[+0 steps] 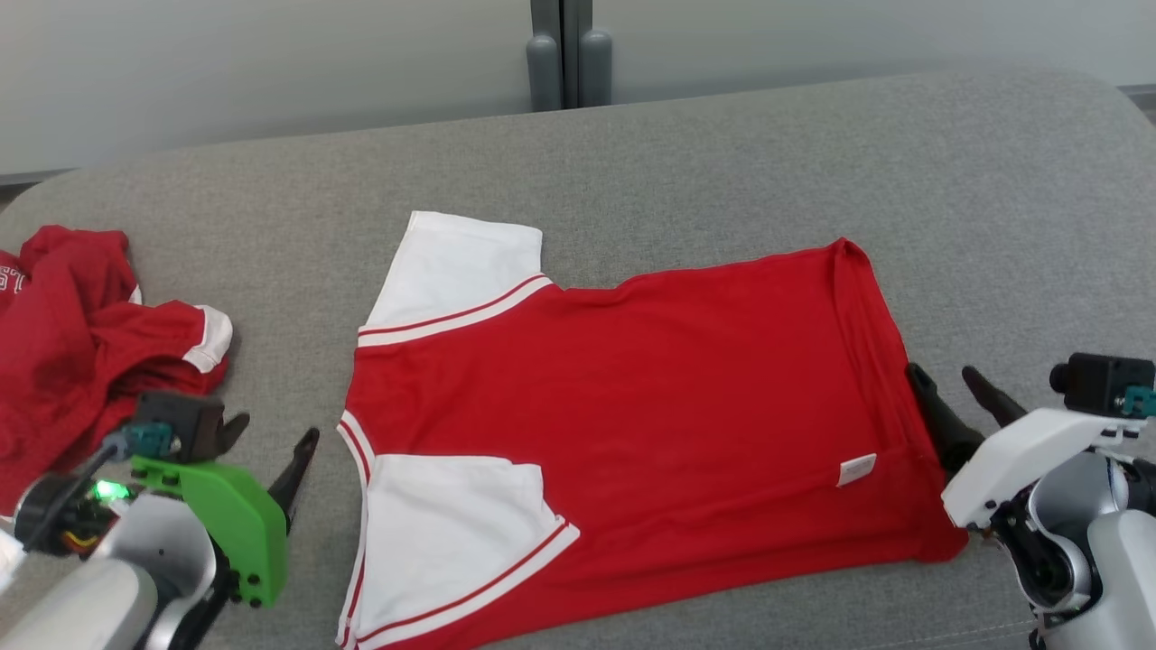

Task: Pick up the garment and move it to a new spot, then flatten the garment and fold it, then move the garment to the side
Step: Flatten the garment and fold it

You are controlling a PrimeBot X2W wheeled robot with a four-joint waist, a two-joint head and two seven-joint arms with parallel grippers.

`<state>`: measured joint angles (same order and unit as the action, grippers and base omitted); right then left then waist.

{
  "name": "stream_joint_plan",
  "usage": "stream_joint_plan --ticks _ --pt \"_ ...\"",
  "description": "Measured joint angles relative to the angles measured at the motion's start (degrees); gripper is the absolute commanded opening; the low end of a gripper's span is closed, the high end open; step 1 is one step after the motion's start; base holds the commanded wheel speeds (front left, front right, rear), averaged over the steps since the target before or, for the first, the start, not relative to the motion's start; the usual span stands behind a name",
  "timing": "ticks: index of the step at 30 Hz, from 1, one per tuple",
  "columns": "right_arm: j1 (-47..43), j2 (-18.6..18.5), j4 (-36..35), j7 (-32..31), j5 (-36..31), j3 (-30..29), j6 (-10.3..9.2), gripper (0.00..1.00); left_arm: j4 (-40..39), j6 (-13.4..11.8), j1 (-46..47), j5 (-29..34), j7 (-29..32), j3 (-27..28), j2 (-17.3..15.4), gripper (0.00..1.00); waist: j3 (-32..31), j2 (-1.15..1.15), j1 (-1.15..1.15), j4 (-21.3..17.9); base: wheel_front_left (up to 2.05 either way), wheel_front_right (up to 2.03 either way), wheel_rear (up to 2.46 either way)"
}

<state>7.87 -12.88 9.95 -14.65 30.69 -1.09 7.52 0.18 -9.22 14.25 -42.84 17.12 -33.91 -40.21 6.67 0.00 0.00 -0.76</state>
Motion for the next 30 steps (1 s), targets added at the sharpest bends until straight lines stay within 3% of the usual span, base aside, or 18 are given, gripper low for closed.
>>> stream_joint_plan --ticks 5,12,19,30 --pt "8.1 0.1 3.2 4.3 0.0 1.5 0.00 1.00 5.0 5.5 11.0 1.2 2.7 -1.0 0.8 1.00 2.7 0.00 0.00 0.0 0.00 0.00 0.00" --pt "20.4 -0.6 13.2 7.5 -0.6 4.6 -0.01 1.00 15.3 12.7 26.3 0.3 7.3 -2.5 6.0 1.00 8.1 0.00 0.00 -0.2 0.00 0.00 0.00" --pt "31.7 -1.9 22.8 7.3 -2.2 9.9 0.00 1.00 27.0 15.8 38.0 -0.5 10.2 -4.2 10.5 1.00 13.8 0.00 0.01 -0.7 0.00 0.00 0.00" --pt "42.1 -2.0 34.0 7.6 0.3 17.9 0.00 1.00 37.7 16.5 46.9 -5.5 13.2 -7.5 13.3 1.00 19.8 0.00 0.01 -3.6 0.00 0.00 0.00"
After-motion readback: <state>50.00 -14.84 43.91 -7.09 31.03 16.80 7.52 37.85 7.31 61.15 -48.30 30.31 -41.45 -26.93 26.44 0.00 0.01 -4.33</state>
